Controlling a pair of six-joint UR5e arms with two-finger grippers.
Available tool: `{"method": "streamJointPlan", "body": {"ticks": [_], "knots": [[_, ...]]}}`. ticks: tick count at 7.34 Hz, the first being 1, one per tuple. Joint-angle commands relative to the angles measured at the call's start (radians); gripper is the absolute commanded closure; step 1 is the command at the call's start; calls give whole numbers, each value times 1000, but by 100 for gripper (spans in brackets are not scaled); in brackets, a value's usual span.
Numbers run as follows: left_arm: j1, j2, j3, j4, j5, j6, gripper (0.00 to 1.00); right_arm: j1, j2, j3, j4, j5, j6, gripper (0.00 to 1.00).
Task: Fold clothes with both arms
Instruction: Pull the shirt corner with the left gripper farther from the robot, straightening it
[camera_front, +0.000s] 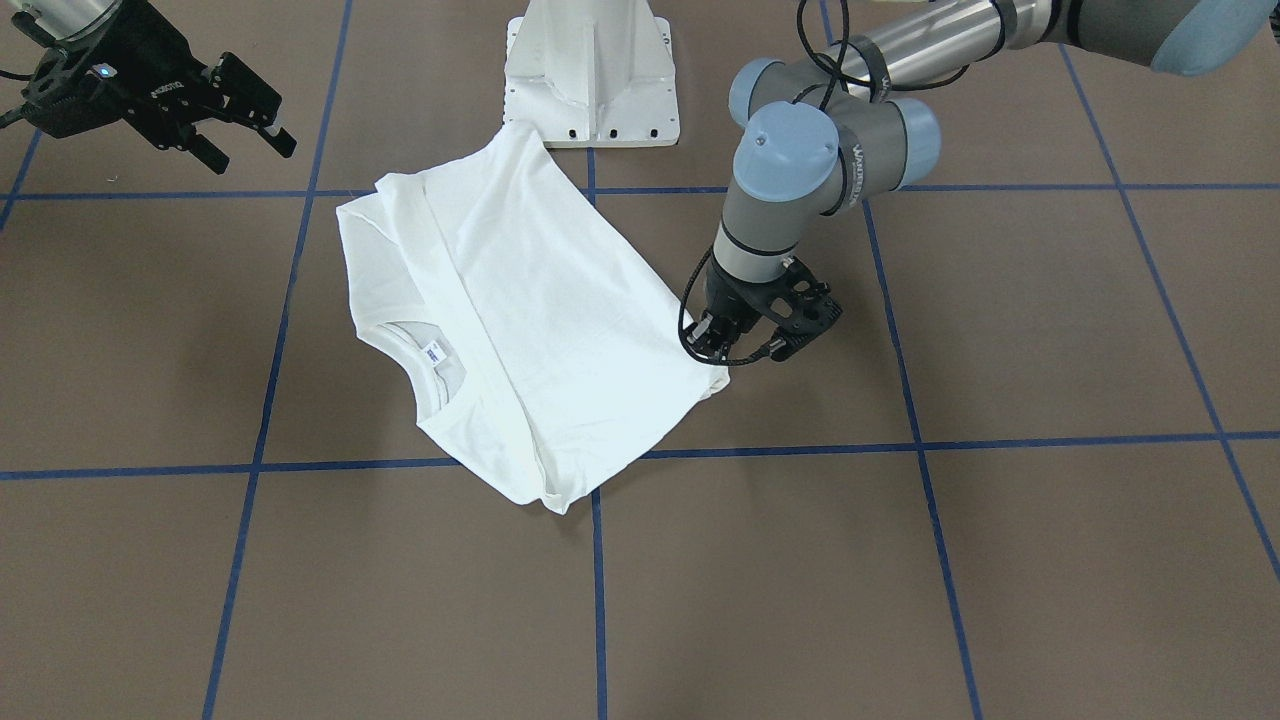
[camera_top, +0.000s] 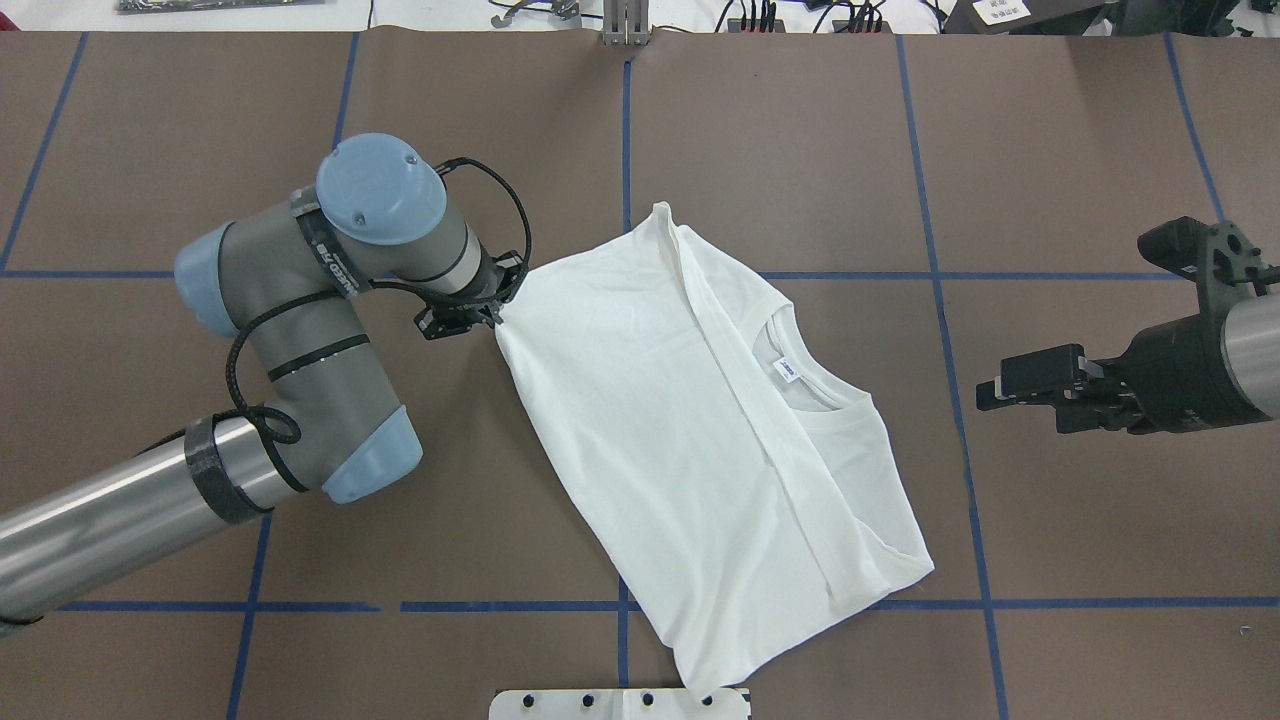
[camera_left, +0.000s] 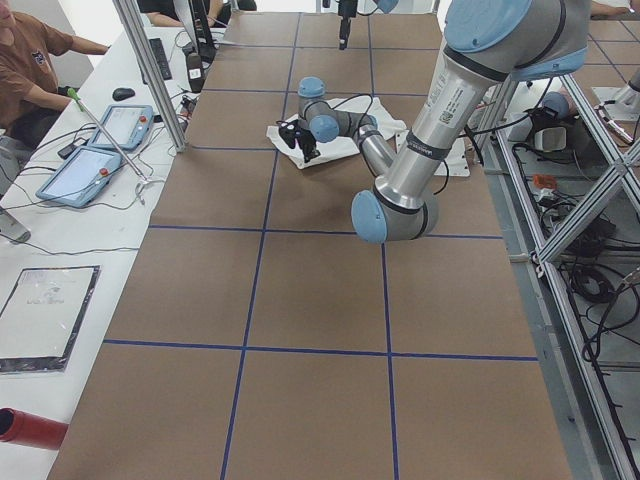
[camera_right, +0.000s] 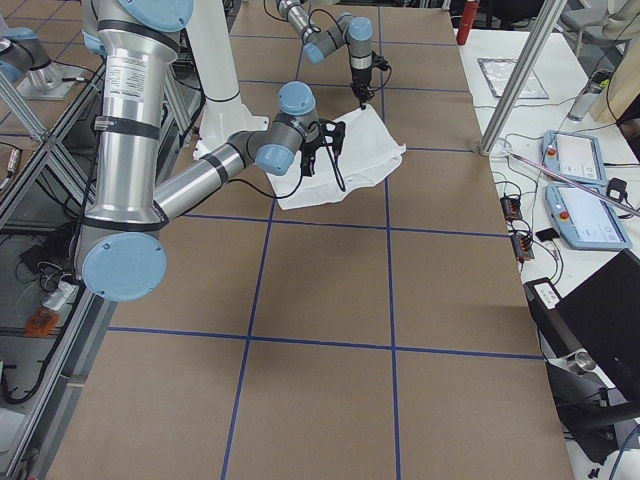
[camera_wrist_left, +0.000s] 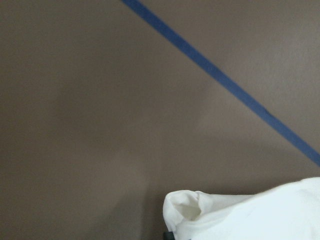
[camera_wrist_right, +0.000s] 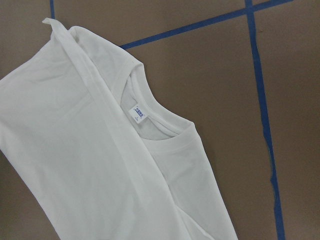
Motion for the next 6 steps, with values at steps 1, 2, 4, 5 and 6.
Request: {"method": "streamJointPlan", "body": {"ticks": [1, 2, 4, 5, 6], "knots": [[-93, -61, 130, -78, 1, 141, 100, -2, 5, -10, 0, 0, 0, 0], [-116, -122, 268, -191, 15, 163, 100, 0, 14, -18, 0, 0, 2, 0], [-126, -222, 481, -375, 68, 218, 100, 0, 14, -19, 0, 0, 2, 0], [-126, -225, 528, -449, 132, 232, 100, 0, 19, -18, 0, 0, 2, 0], [-126, -231, 557, -489, 148, 243, 100, -2, 20, -21, 0, -2, 2, 0]]}}
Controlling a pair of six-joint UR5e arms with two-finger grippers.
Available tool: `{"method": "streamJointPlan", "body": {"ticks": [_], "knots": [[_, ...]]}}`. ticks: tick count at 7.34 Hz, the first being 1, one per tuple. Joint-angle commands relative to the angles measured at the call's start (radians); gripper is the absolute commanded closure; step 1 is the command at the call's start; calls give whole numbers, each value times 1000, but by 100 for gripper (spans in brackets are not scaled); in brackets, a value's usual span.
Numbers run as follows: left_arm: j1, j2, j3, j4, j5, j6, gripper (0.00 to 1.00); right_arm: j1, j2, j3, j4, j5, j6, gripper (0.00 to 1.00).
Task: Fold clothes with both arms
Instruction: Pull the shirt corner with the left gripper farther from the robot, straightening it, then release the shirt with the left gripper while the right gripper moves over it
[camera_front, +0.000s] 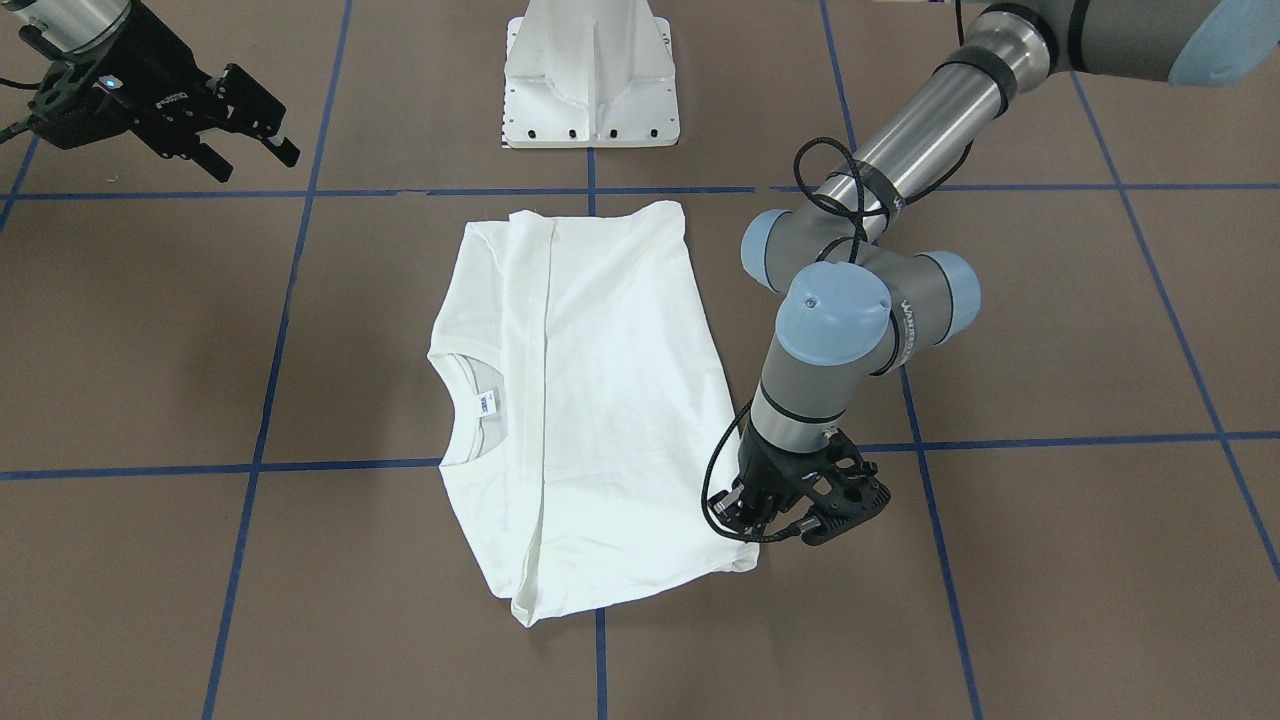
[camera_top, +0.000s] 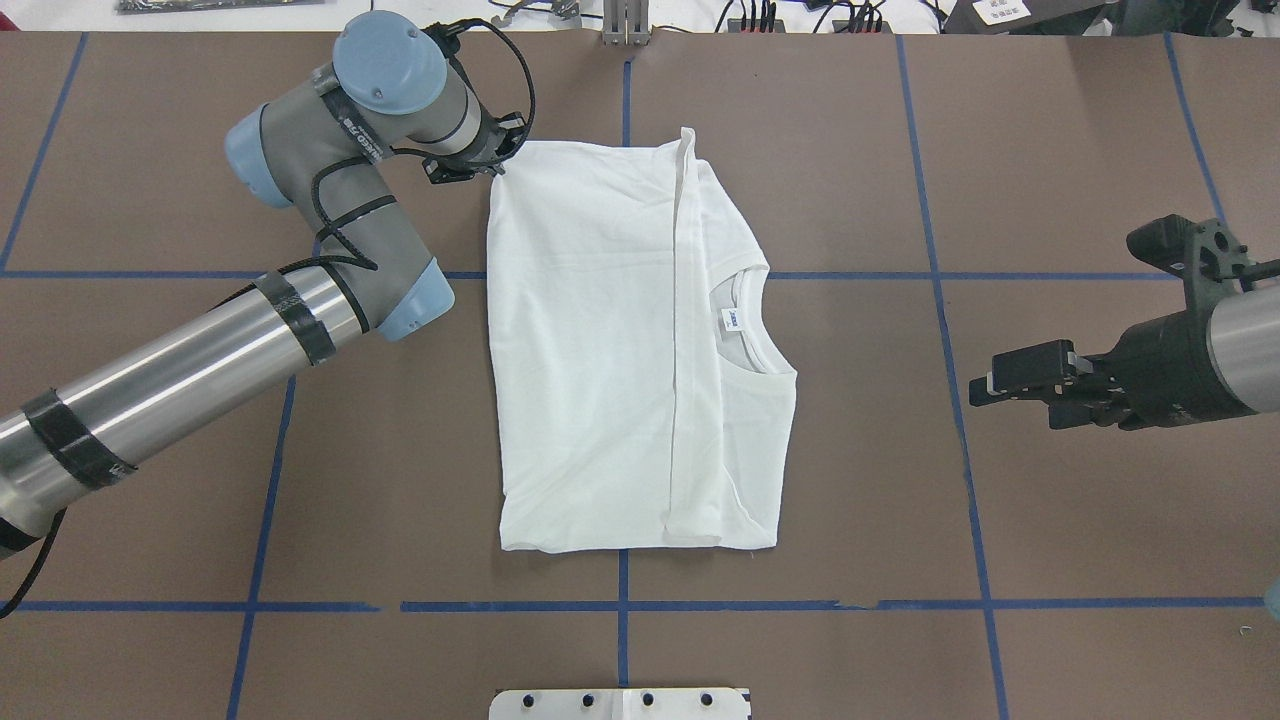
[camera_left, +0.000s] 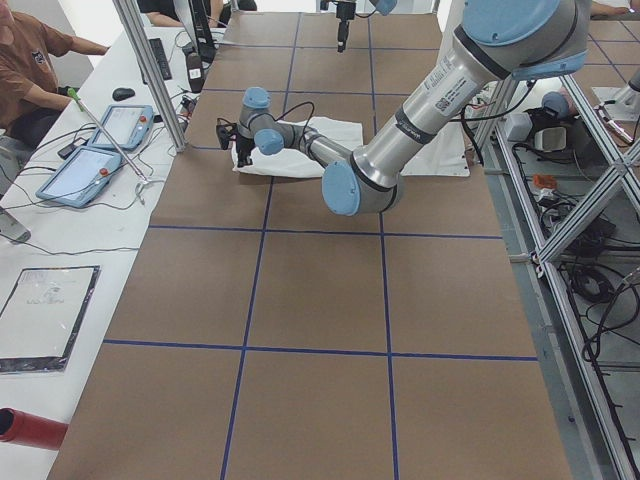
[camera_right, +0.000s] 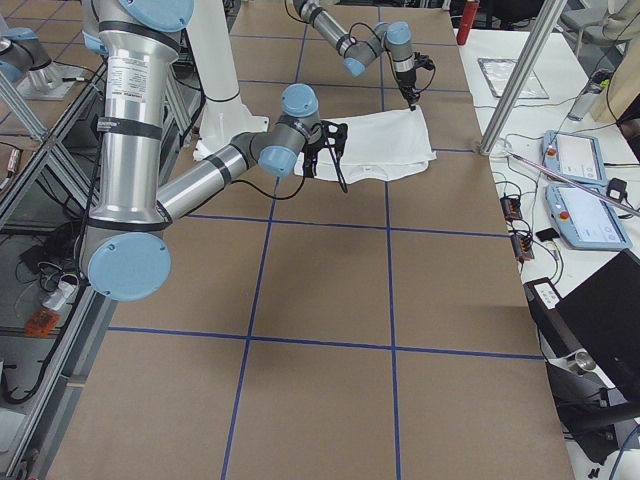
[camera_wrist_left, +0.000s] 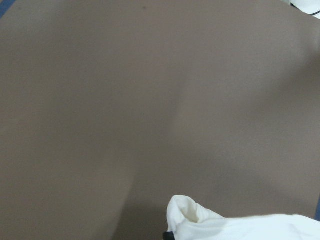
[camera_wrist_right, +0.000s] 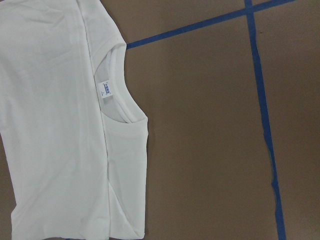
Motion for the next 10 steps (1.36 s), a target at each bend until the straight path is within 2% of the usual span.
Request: {"method": "streamJointPlan", "body": {"ticks": [1, 2, 4, 6, 7, 8, 9, 10], "knots": [[-3, -12, 56, -84, 37, 17, 100, -1, 14, -10, -2, -3, 0, 0], [-1, -12, 55, -91, 55, 19, 1, -1, 29, -19, -2, -6, 0, 0], [-30, -14, 26, -95, 63, 28, 0, -7, 61, -45, -3, -17, -1, 0], [-73, 27, -43, -78, -78, 76, 0, -24, 141, -89, -11, -21, -3, 0], [-75, 108, -148, -47, -91, 85, 0, -35, 177, -121, -12, -27, -29, 0], [-75, 193, -271, 8, -89, 126, 0, -62, 204, -135, -49, -73, -61, 0], [-74, 257, -397, 61, -91, 132, 0, -119, 257, -137, -131, -152, -81, 0], [-70, 300, -503, 139, -92, 134, 0, -170, 353, -137, -294, -229, -125, 0]]}}
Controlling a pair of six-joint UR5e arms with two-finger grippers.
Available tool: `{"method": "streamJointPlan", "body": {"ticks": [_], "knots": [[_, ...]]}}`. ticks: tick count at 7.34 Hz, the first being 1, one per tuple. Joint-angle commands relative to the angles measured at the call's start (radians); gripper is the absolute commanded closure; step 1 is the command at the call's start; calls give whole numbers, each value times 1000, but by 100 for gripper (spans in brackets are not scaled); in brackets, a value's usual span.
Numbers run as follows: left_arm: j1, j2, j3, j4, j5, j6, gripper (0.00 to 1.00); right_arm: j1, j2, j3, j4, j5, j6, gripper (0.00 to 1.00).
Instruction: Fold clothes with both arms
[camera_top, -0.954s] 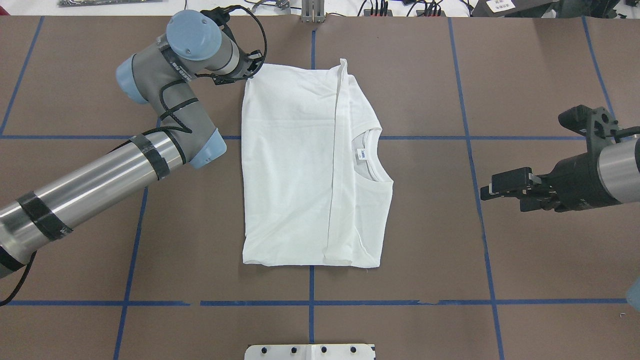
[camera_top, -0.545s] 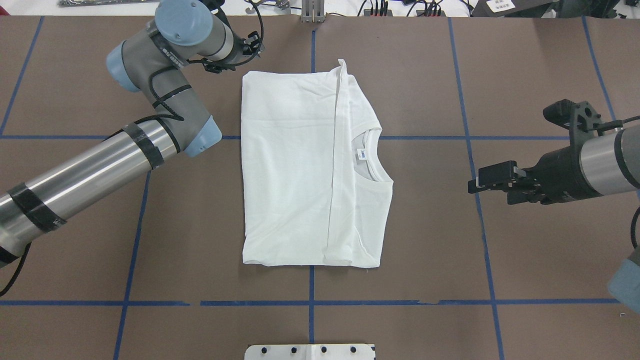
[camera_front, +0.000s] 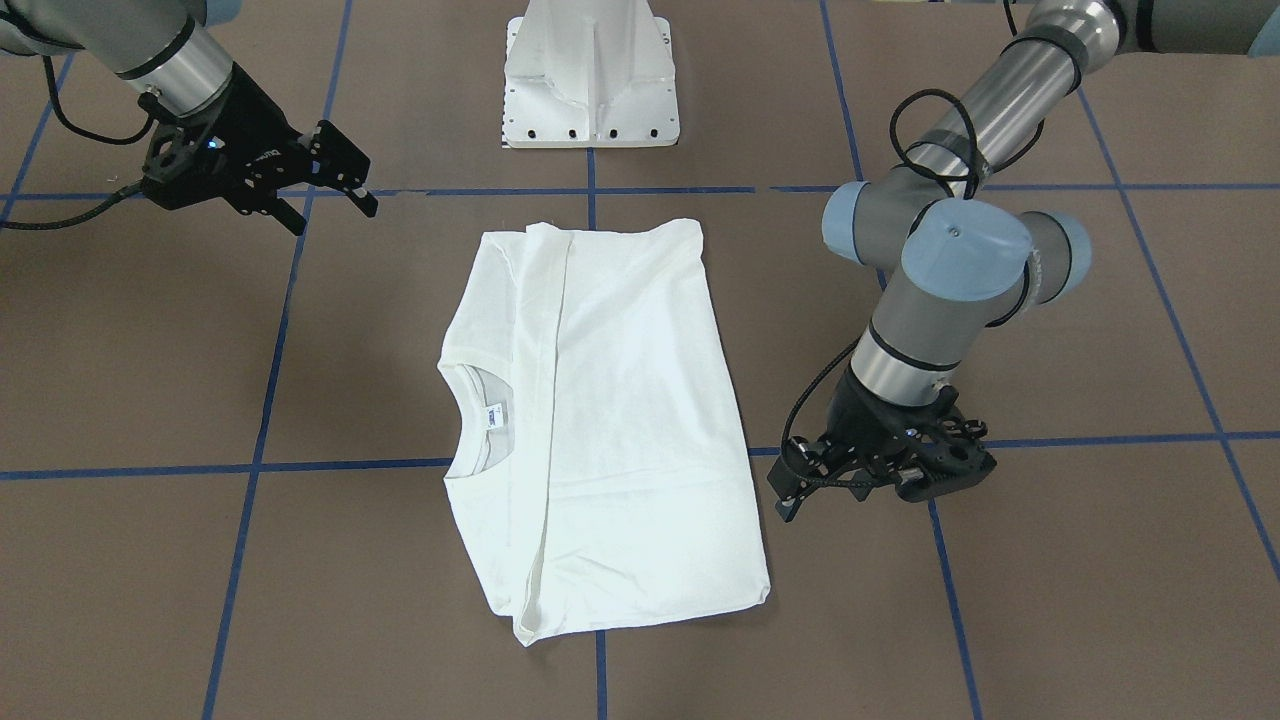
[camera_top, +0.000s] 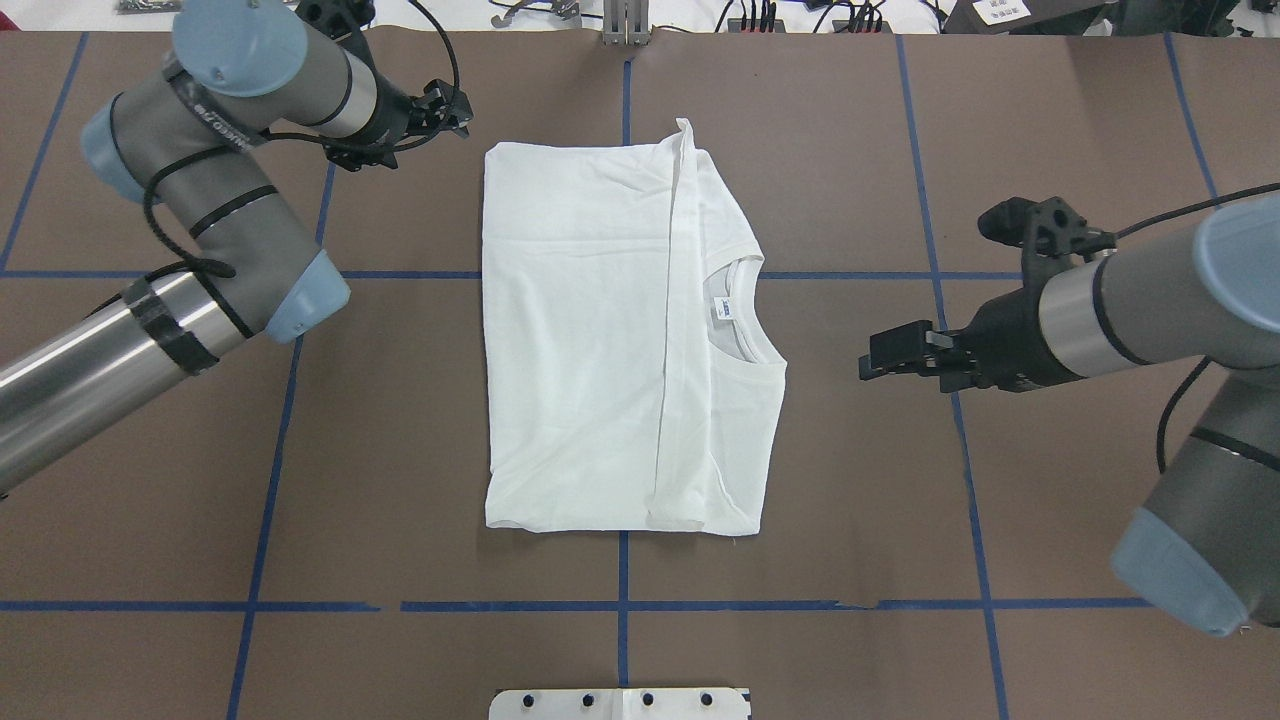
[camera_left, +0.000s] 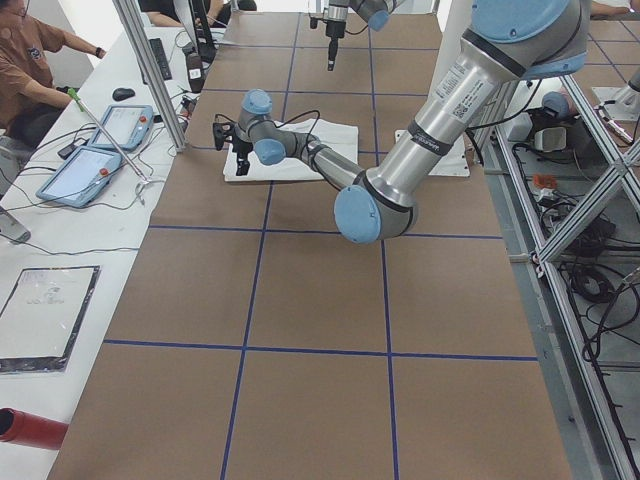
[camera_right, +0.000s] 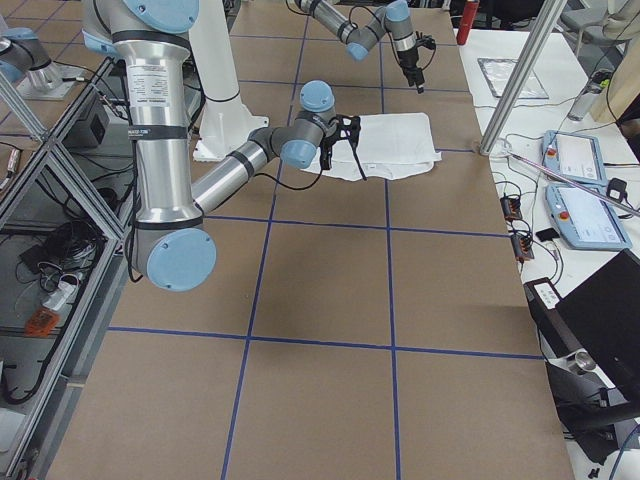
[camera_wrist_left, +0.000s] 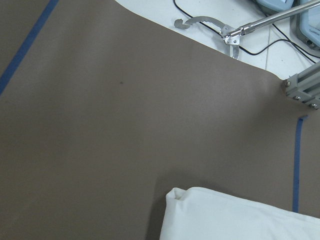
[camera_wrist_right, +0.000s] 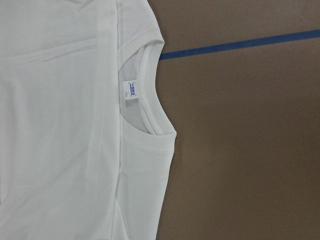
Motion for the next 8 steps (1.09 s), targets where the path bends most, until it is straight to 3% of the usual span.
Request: {"method": "streamJointPlan", "body": {"ticks": [1, 2, 3, 5, 8], "knots": [[8, 111, -241, 134, -5, 9, 0, -115, 201, -8, -320, -161, -90, 0], [24, 161, -329, 159, -20, 9, 0, -183, 313, -62, -411, -260, -107, 0], [39, 191, -375, 160, -31, 6, 0, -237, 404, -140, -423, -322, -118, 0], [44, 197, -380, 160, -34, 5, 0, -332, 448, -208, -423, -419, -196, 0], [45, 202, -379, 159, -55, 4, 0, -413, 502, -301, -424, -493, -209, 0]]}}
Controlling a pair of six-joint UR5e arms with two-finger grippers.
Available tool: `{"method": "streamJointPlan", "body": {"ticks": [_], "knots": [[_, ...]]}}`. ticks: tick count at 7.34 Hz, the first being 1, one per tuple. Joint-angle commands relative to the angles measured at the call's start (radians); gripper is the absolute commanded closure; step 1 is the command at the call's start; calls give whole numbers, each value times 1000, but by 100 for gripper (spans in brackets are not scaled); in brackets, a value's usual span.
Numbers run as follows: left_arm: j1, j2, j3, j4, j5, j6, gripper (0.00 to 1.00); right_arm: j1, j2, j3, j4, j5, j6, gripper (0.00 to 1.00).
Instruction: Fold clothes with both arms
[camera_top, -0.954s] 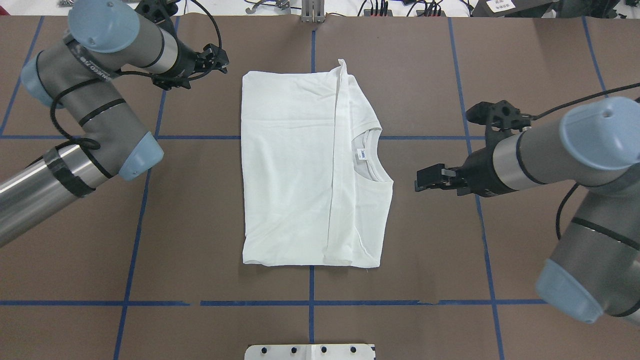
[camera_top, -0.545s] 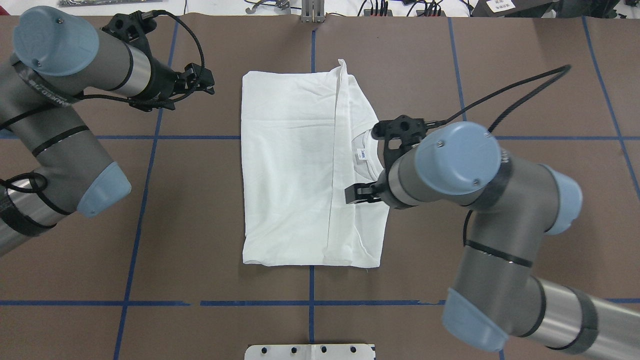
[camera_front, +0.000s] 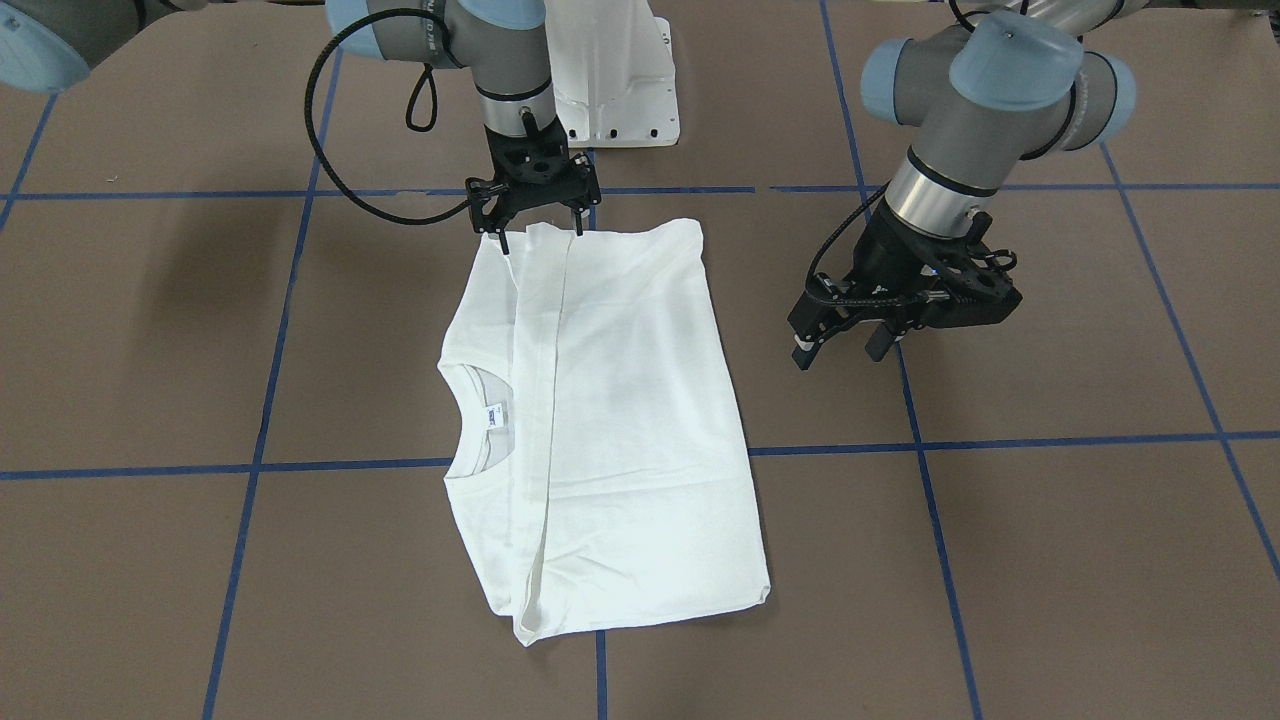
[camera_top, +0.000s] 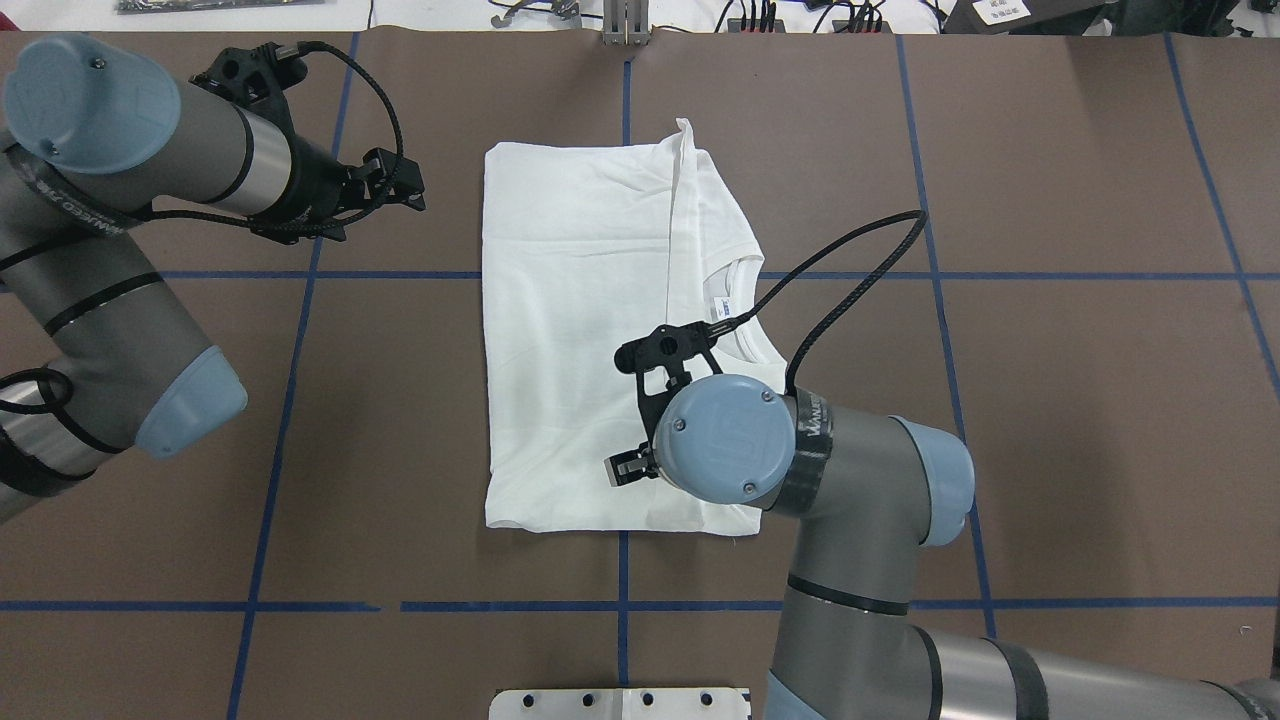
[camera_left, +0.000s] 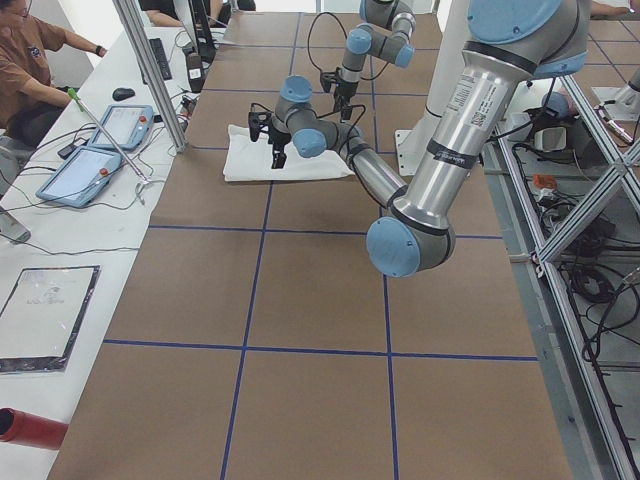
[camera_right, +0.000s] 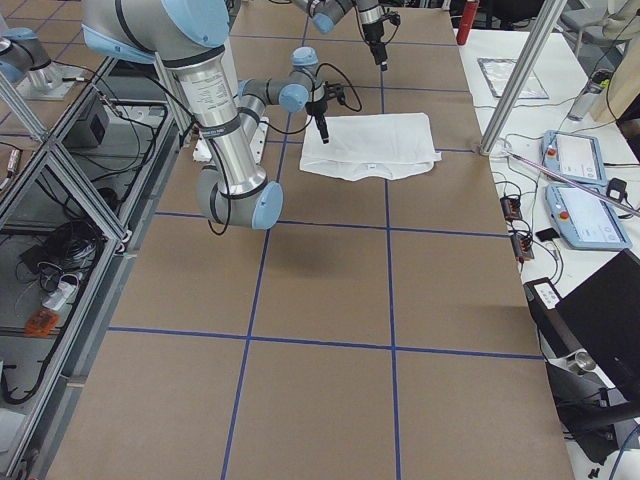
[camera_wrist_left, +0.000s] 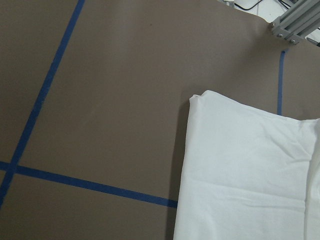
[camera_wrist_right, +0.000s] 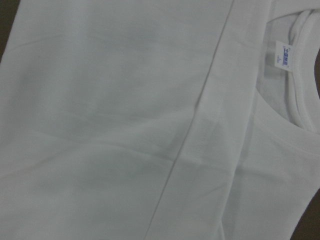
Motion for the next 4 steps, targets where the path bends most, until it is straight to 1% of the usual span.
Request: {"method": "streamJointPlan", "body": {"ticks": [1, 2, 3, 4], "knots": [[1, 1, 1, -1, -10, -1, 0, -53, 16, -43, -1, -54, -5, 0], [2, 1, 3, -1, -10, -1, 0, -66, 17, -65, 0, -79, -5, 0], [4, 1, 3, -1, -10, -4, 0, -70, 10, -67, -1, -82, -6, 2], [5, 1, 3, -1, -10, -6, 0, -80, 11, -67, -1, -87, -29, 9]]}}
